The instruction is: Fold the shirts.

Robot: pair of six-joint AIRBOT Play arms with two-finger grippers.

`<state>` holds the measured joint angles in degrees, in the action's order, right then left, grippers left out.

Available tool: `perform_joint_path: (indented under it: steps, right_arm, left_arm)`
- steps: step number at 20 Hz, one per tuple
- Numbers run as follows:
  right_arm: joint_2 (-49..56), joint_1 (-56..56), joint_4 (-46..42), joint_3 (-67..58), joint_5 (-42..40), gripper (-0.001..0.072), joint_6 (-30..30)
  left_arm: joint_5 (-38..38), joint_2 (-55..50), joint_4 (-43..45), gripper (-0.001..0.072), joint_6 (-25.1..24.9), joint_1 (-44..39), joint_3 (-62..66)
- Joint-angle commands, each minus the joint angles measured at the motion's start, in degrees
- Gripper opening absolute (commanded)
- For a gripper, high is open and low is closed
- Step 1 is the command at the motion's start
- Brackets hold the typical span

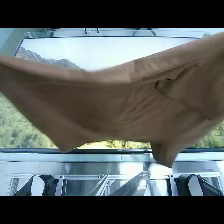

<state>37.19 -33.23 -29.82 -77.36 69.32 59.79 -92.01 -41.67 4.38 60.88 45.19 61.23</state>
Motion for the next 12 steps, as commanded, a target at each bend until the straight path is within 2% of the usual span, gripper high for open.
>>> perform_joint_path:
  steps: [1, 5, 7, 10, 12]
  right_arm:
    - [5.81, 6.19, -8.35, 9.81, -8.39, 0.0022, 1.18]
    - [24.9, 15.41, -7.8, 13.44, -22.95, 0.0022, -6.51]
    - [34.4, 17.38, -3.06, 13.42, -29.83, 0.0022, -11.78]
    - [44.19, 17.57, 12.15, 13.42, -32.46, 0.0022, -22.32]
    - [45.05, 17.55, 14.53, 13.4, -32.44, 0.0022, -25.35]
  left_arm:
    - [9.77, -8.22, 15.82, 0.0028, -0.02, -9.99, -4.52]
    - [18.29, -35.54, 23.5, 0.0028, -3.02, -23.26, 7.21]
    - [20.17, -50.47, 24.68, 0.0028, -2.99, -27.02, 16.72]
    - [14.56, -68.76, 24.39, 0.0019, -0.92, -30.14, 33.18]
    - [10.47, -73.75, 24.35, 0.0011, -0.09, -31.26, 40.59]
